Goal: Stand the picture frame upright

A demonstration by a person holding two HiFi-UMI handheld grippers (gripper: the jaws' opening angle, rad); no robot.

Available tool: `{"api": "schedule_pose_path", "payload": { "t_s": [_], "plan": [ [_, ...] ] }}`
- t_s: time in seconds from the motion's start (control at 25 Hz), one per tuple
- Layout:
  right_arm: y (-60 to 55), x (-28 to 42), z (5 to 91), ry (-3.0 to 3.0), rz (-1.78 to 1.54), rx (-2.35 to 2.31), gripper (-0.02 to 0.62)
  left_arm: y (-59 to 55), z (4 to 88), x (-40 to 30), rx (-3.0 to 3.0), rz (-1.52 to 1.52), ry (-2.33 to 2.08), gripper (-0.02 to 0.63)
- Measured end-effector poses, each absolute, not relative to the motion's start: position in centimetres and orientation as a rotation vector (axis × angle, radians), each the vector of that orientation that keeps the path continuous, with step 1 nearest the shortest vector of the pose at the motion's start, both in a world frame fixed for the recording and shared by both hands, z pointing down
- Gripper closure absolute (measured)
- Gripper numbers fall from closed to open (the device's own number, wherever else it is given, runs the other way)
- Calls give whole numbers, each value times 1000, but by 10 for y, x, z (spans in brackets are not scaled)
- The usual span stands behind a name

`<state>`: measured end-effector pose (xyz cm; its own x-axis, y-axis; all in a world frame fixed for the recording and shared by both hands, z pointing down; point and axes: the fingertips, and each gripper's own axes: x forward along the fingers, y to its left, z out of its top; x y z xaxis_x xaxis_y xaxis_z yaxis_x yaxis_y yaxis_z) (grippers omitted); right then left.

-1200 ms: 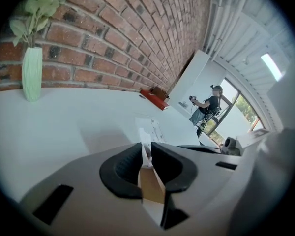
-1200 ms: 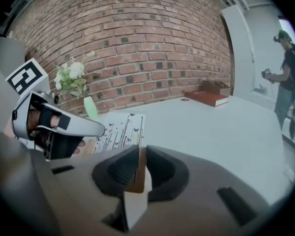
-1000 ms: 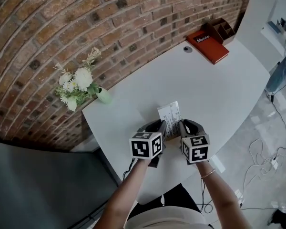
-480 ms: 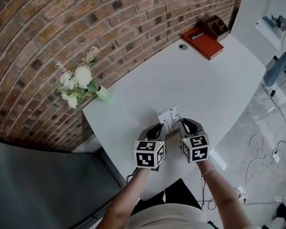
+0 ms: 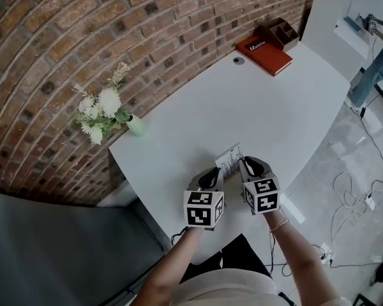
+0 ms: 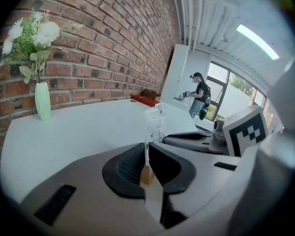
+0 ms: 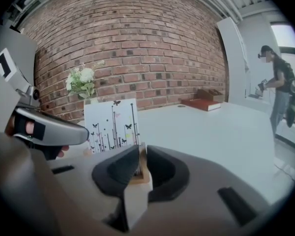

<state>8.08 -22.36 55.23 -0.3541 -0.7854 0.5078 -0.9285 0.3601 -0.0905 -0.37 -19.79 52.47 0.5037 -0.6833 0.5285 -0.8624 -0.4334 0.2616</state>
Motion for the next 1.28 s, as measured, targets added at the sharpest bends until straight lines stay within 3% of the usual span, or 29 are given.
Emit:
{"api": "schedule_pose_path", "payload": {
  "t_s": [0.92, 1.28],
  "plan": [
    [-220, 81, 556, -2277, 538, 1480, 543, -182, 525, 1, 2245, 471, -1259, 586],
    [-214, 92, 541, -2331, 576, 1554, 541, -178, 507, -7, 2275, 430, -1251, 532]
  ]
}}
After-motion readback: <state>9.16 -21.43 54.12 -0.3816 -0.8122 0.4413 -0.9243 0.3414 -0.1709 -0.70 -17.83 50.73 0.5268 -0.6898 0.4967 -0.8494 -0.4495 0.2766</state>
